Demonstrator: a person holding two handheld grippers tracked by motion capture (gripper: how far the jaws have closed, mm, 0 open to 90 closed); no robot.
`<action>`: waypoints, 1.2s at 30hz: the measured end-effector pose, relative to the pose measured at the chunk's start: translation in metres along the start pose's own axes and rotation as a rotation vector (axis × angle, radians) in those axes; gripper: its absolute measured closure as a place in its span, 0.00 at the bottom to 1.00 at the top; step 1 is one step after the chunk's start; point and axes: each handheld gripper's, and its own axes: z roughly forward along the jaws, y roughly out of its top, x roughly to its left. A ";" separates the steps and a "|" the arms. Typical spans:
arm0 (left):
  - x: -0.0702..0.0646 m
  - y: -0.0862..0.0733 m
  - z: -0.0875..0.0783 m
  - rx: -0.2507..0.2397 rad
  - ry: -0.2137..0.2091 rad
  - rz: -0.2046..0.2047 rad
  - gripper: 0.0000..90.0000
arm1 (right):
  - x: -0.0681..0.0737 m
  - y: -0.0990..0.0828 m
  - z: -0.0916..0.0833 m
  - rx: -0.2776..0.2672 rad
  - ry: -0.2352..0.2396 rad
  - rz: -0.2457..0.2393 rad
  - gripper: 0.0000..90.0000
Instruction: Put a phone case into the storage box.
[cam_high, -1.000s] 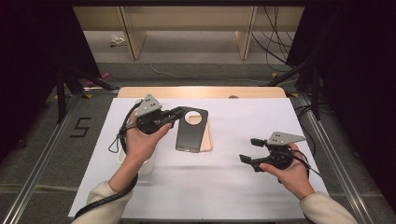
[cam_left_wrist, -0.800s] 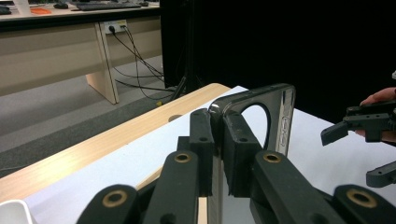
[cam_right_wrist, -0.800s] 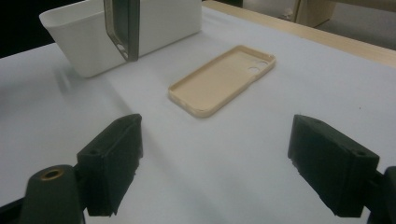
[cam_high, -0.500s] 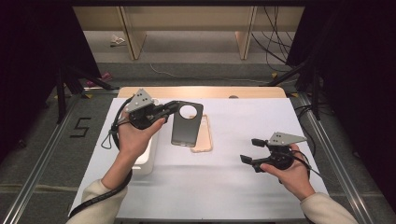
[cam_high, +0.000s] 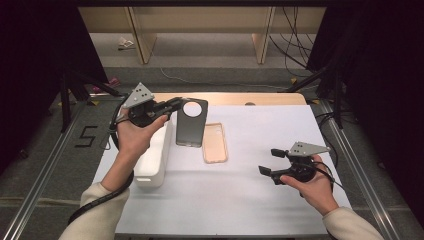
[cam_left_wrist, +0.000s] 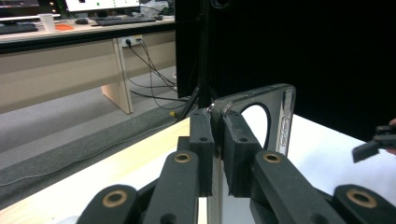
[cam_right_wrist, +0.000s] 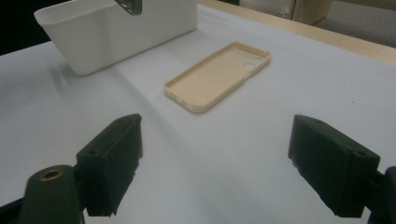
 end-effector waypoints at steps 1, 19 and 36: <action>0.002 0.001 0.000 -0.002 0.002 -0.001 0.92 | 0.000 0.000 0.000 -0.001 -0.001 0.000 0.21; 0.043 0.021 -0.005 -0.013 0.025 0.012 0.92 | 0.000 -0.001 0.001 0.003 0.002 0.005 0.21; 0.078 0.029 -0.006 -0.021 0.067 -0.005 0.92 | -0.002 -0.002 0.002 0.004 0.005 0.006 0.18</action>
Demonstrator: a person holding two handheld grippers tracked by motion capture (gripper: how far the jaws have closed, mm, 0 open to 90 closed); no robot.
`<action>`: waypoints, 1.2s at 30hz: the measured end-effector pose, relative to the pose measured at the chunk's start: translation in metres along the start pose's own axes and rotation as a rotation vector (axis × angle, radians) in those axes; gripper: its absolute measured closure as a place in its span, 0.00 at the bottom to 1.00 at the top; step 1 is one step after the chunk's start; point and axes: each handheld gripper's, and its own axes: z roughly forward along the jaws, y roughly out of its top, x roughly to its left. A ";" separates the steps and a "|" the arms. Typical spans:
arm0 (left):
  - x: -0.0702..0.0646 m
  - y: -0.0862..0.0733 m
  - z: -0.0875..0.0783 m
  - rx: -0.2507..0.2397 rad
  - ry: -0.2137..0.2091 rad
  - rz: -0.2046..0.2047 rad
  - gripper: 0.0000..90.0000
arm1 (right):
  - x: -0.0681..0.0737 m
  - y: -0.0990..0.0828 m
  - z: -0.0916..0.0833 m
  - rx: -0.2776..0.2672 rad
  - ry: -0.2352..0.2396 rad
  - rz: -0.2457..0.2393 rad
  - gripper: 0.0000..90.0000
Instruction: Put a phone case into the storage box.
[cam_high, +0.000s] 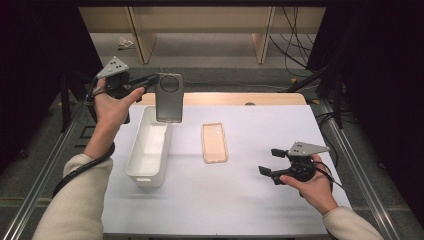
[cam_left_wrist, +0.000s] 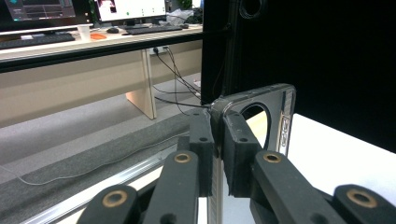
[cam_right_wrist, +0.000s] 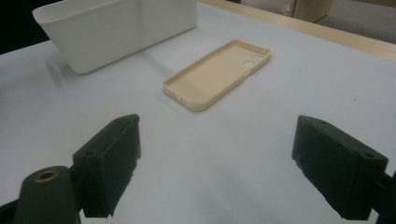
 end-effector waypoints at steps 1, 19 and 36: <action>0.002 0.000 0.000 -0.001 0.004 -0.001 0.92 | 0.000 0.000 0.000 0.000 -0.002 0.001 0.18; 0.028 0.000 -0.005 -0.019 0.040 -0.009 0.92 | 0.001 -0.001 0.001 0.006 -0.003 -0.001 0.18; 0.048 -0.007 0.001 -0.005 0.072 -0.029 0.92 | 0.001 -0.001 0.002 0.011 0.003 -0.001 0.18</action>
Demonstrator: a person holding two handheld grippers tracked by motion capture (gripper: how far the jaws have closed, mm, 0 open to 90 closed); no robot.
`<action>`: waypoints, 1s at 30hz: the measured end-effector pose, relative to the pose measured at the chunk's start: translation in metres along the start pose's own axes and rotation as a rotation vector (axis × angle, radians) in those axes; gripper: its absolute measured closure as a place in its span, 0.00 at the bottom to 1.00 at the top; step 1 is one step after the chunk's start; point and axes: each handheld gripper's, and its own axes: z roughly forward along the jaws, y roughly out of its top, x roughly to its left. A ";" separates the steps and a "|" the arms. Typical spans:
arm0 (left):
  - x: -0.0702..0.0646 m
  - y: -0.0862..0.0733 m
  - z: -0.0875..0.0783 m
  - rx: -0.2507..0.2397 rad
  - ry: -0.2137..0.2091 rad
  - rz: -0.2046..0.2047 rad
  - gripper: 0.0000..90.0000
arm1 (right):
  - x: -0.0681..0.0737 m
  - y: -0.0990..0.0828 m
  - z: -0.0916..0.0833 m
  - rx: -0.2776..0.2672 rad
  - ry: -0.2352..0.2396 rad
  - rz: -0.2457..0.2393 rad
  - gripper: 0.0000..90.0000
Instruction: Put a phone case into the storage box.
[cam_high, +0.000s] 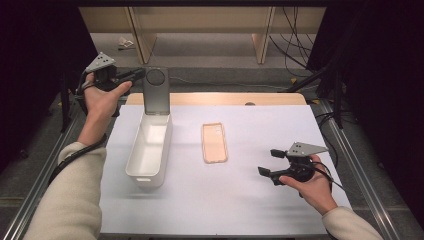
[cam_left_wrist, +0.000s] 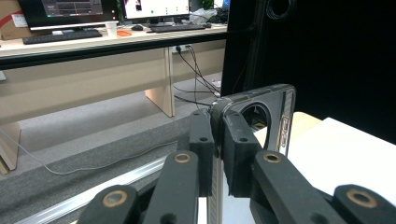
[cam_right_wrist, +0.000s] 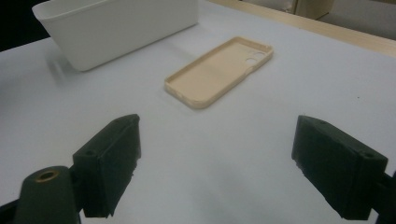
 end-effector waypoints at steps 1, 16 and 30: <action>0.001 -0.001 0.001 -0.001 0.001 0.000 0.92 | 0.000 0.000 0.000 0.000 0.000 0.000 0.18; 0.010 -0.015 0.011 0.024 0.022 -0.005 0.92 | 0.000 0.000 0.000 -0.002 0.001 0.000 0.18; 0.017 -0.020 0.018 0.040 0.032 -0.003 0.92 | 0.000 0.000 0.000 -0.003 0.002 0.002 0.18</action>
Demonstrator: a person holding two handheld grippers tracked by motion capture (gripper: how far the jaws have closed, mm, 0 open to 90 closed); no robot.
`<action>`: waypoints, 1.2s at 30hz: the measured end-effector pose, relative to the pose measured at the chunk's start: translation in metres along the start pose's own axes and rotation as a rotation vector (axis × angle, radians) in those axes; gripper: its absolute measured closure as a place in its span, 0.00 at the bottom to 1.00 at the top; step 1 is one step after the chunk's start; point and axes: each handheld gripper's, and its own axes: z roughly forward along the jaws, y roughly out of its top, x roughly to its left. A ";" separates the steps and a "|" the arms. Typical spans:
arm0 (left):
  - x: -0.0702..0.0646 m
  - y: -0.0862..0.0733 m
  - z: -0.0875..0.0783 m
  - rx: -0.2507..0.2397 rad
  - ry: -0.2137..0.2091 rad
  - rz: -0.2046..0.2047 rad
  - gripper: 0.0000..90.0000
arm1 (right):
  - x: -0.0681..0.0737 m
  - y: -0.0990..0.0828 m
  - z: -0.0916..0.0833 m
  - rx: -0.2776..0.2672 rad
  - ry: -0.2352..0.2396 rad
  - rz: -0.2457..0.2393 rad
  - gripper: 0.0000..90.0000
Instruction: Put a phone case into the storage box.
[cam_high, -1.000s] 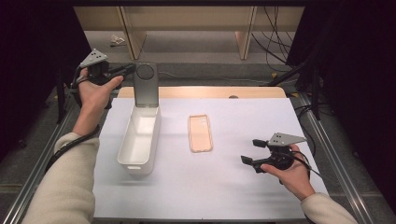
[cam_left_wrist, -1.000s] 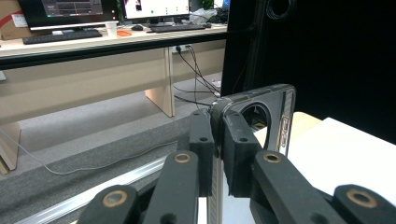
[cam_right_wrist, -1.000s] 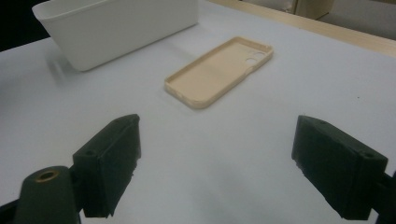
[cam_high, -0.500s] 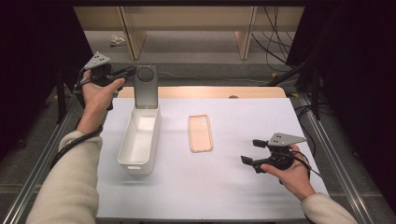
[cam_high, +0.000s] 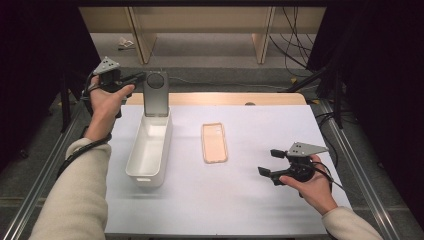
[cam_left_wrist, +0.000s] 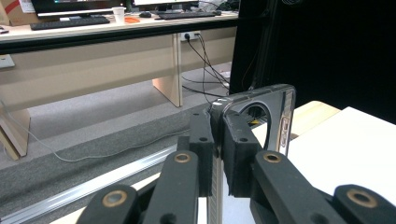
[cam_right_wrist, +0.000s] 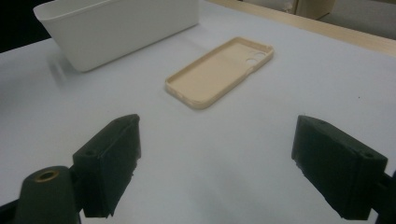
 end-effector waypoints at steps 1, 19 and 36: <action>0.001 0.000 0.000 0.001 0.003 -0.002 0.92 | 0.000 0.000 0.000 0.000 0.001 0.000 0.18; 0.009 -0.016 0.011 0.043 0.024 -0.001 0.91 | 0.000 0.000 0.000 -0.001 0.001 0.002 0.18; 0.012 -0.032 0.025 0.079 0.039 -0.016 0.91 | 0.000 0.000 0.000 0.000 0.005 -0.003 0.18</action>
